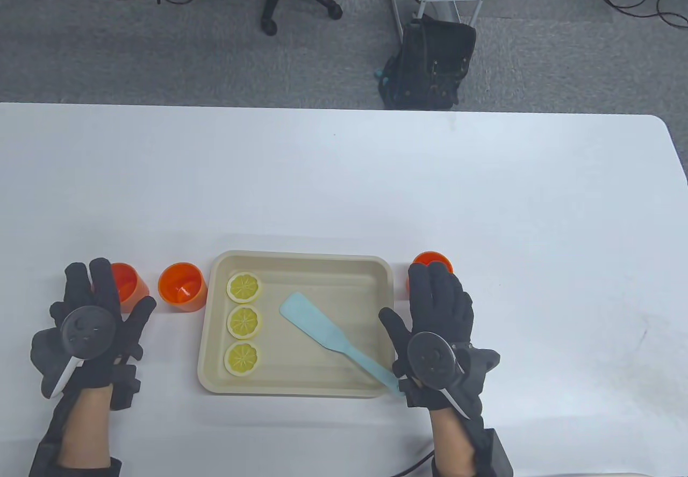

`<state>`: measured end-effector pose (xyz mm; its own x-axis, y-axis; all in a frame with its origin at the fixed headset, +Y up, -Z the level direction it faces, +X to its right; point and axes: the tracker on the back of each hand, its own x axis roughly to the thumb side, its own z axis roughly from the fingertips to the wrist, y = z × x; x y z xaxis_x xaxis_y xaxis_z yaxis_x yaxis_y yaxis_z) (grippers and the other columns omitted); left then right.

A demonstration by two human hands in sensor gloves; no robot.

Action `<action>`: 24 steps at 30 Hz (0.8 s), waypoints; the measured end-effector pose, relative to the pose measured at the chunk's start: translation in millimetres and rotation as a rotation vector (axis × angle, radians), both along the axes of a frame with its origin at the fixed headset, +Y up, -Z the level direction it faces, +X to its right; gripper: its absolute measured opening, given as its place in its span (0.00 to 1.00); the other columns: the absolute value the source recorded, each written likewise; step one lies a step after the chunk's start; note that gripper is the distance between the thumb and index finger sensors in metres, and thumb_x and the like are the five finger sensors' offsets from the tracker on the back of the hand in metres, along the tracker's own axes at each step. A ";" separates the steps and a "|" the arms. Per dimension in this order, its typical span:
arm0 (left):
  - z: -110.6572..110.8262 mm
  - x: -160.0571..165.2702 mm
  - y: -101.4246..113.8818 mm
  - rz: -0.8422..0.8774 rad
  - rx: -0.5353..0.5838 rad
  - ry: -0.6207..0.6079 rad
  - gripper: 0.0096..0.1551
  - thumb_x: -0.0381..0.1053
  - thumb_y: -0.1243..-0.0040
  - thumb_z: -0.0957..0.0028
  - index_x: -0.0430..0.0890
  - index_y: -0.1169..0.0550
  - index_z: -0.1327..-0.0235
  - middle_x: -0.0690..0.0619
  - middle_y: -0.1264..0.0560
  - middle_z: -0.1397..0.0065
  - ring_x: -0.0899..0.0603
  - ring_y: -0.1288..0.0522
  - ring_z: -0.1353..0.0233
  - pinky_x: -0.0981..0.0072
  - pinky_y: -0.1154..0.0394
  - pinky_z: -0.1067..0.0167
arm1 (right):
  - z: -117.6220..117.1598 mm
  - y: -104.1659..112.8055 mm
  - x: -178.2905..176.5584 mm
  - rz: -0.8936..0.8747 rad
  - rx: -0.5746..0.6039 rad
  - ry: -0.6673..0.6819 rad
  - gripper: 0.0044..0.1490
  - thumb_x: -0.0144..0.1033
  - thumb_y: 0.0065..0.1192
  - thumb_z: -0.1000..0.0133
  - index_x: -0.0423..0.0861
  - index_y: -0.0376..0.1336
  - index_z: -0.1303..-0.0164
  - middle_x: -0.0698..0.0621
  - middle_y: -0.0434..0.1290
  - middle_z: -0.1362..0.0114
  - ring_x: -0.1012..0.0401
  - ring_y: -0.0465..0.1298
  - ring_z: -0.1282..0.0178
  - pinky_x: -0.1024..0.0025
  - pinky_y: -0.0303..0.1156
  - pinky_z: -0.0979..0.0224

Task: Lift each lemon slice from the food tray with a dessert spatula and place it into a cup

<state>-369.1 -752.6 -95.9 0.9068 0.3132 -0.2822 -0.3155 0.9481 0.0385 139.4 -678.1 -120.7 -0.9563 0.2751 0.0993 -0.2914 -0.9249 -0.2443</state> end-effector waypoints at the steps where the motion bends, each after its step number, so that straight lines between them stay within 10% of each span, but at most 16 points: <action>1: 0.0 -0.1 -0.1 0.003 -0.001 0.001 0.58 0.75 0.50 0.42 0.55 0.64 0.16 0.34 0.68 0.12 0.21 0.54 0.14 0.18 0.56 0.25 | 0.1 0.2 0.1 -0.001 0.000 0.000 0.57 0.59 0.70 0.47 0.50 0.47 0.14 0.42 0.50 0.11 0.39 0.59 0.13 0.35 0.54 0.18; 12: 3.1 -3.7 4.1 0.057 0.113 0.060 0.51 0.71 0.46 0.42 0.54 0.54 0.14 0.38 0.51 0.11 0.25 0.43 0.15 0.19 0.48 0.26 | 1.0 0.2 0.6 -0.009 0.008 0.002 0.57 0.58 0.70 0.47 0.50 0.47 0.14 0.42 0.50 0.11 0.39 0.59 0.13 0.34 0.54 0.18; 24: 33.0 11.4 64.0 0.064 0.384 0.047 0.54 0.69 0.43 0.41 0.51 0.54 0.14 0.37 0.51 0.12 0.24 0.43 0.16 0.20 0.50 0.26 | 20.1 19.9 -9.9 -0.029 0.106 0.056 0.57 0.59 0.70 0.46 0.49 0.47 0.14 0.42 0.50 0.11 0.39 0.59 0.13 0.34 0.54 0.18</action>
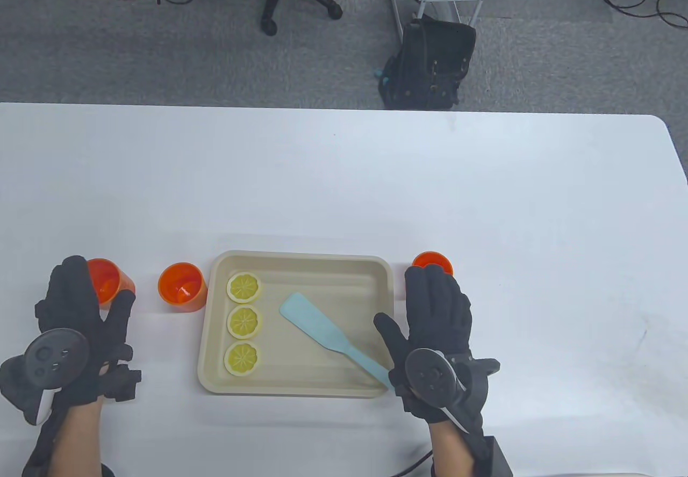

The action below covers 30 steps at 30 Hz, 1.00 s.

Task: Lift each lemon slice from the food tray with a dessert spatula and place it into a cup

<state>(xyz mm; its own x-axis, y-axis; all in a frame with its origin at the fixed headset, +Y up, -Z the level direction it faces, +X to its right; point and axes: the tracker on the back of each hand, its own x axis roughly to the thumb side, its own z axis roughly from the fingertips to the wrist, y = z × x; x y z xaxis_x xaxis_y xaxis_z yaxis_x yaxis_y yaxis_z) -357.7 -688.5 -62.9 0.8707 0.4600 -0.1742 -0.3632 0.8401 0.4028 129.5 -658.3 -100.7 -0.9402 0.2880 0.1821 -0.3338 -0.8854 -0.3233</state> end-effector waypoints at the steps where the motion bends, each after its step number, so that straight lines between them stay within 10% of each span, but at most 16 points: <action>1: 4.0 4.5 5.3 0.002 0.033 -0.021 0.54 0.69 0.43 0.41 0.51 0.54 0.14 0.37 0.50 0.12 0.24 0.43 0.16 0.20 0.50 0.26 | 2.4 2.3 -2.5 -0.002 0.009 0.013 0.57 0.59 0.70 0.46 0.49 0.47 0.14 0.42 0.50 0.11 0.39 0.58 0.13 0.34 0.54 0.18; 19: 25.9 122.3 15.8 -0.054 0.112 -0.743 0.61 0.70 0.36 0.46 0.48 0.55 0.15 0.40 0.45 0.12 0.33 0.32 0.19 0.26 0.42 0.24 | 42.6 -0.4 -79.6 0.102 -0.082 0.470 0.62 0.60 0.69 0.46 0.47 0.41 0.13 0.42 0.53 0.12 0.40 0.59 0.12 0.35 0.54 0.17; 30: 29.7 154.2 4.9 -0.045 0.054 -0.942 0.72 0.70 0.27 0.54 0.44 0.57 0.16 0.39 0.40 0.15 0.37 0.27 0.21 0.31 0.39 0.22 | 53.8 -6.7 -102.2 0.108 -0.160 0.702 0.69 0.59 0.76 0.50 0.45 0.38 0.13 0.42 0.52 0.12 0.42 0.62 0.13 0.36 0.56 0.17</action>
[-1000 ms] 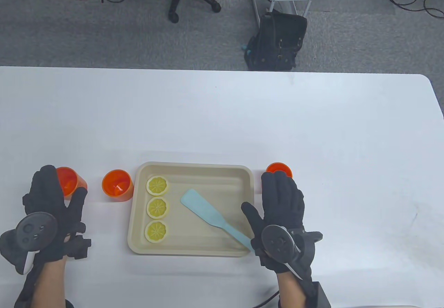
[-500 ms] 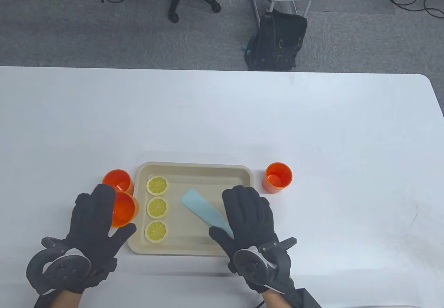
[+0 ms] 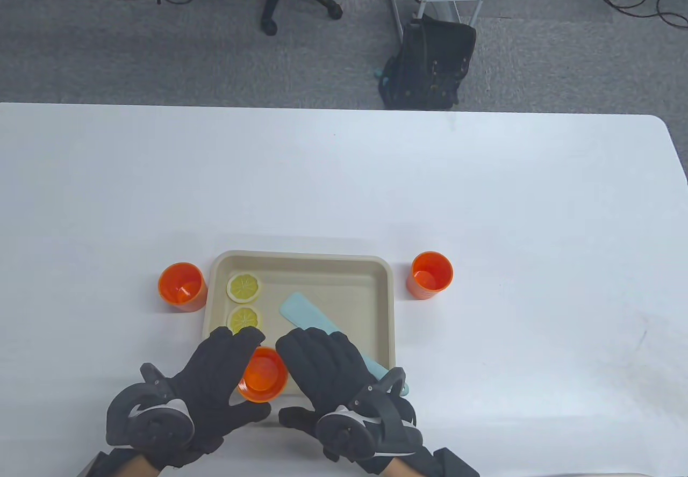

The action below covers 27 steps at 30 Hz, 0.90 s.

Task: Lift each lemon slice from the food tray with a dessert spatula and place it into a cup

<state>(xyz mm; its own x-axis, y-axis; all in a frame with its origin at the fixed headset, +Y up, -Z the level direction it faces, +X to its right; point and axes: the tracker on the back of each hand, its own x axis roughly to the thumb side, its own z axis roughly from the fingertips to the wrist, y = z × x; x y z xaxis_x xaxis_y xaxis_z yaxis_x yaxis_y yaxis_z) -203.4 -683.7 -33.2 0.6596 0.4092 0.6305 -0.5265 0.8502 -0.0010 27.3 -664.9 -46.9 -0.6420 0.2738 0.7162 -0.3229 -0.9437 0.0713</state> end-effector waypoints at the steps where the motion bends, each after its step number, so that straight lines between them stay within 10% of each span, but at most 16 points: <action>1: 0.9 1.0 0.2 -0.007 0.007 0.000 0.74 0.71 0.25 0.55 0.43 0.58 0.17 0.39 0.41 0.15 0.38 0.26 0.21 0.33 0.39 0.22 | 0.7 -0.3 -1.3 0.003 -0.005 0.012 0.69 0.58 0.77 0.50 0.45 0.38 0.13 0.42 0.52 0.12 0.43 0.63 0.14 0.37 0.57 0.17; 18: 3.3 11.2 -2.1 -0.015 0.046 -0.098 0.80 0.69 0.22 0.61 0.42 0.61 0.19 0.37 0.46 0.14 0.42 0.24 0.21 0.42 0.36 0.20 | 10.0 -3.0 -11.6 0.048 0.117 0.057 0.68 0.57 0.81 0.56 0.48 0.45 0.15 0.45 0.57 0.15 0.51 0.72 0.21 0.42 0.63 0.19; 27: 7.1 -11.6 8.5 -0.077 0.201 0.138 0.69 0.72 0.30 0.54 0.51 0.58 0.16 0.47 0.45 0.10 0.35 0.38 0.12 0.27 0.47 0.19 | 0.2 7.8 8.9 0.001 0.135 -0.100 0.65 0.60 0.79 0.54 0.48 0.48 0.15 0.45 0.59 0.16 0.52 0.74 0.23 0.40 0.62 0.19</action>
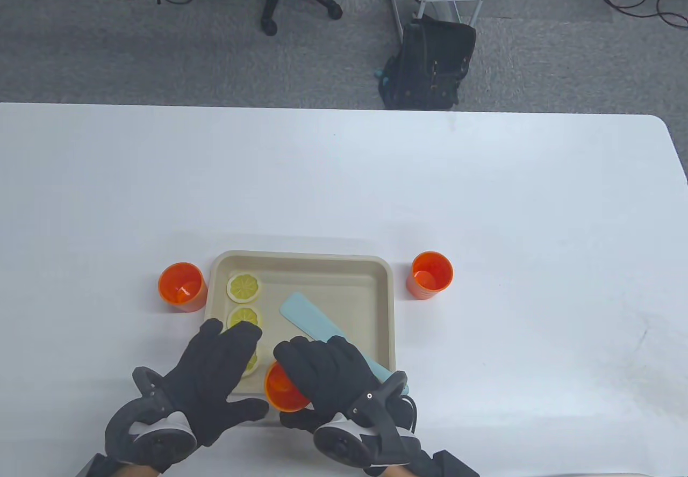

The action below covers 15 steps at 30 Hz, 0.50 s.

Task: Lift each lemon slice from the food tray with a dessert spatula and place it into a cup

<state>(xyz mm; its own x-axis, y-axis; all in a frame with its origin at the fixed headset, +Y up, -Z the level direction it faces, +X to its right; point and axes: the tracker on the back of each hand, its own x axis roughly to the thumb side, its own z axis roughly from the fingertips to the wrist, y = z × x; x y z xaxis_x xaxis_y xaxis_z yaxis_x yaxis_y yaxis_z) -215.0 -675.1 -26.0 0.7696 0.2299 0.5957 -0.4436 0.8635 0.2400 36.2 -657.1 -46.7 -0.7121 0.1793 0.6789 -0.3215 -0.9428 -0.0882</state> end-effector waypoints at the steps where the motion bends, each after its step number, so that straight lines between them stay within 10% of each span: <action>1: -1.0 -6.7 1.1 0.001 0.017 0.045 0.68 0.73 0.31 0.54 0.52 0.58 0.16 0.47 0.46 0.10 0.35 0.39 0.12 0.26 0.48 0.19 | -2.6 1.9 5.4 -0.012 0.004 -0.031 0.65 0.61 0.78 0.55 0.48 0.48 0.15 0.45 0.59 0.16 0.51 0.74 0.23 0.40 0.62 0.19; 15: -21.6 -73.8 -2.6 -0.002 -0.018 0.450 0.65 0.74 0.35 0.51 0.52 0.57 0.14 0.46 0.50 0.08 0.33 0.48 0.10 0.24 0.60 0.22 | -38.2 17.7 83.4 -0.155 0.040 -0.479 0.63 0.58 0.79 0.53 0.46 0.49 0.15 0.42 0.59 0.16 0.50 0.73 0.23 0.38 0.61 0.19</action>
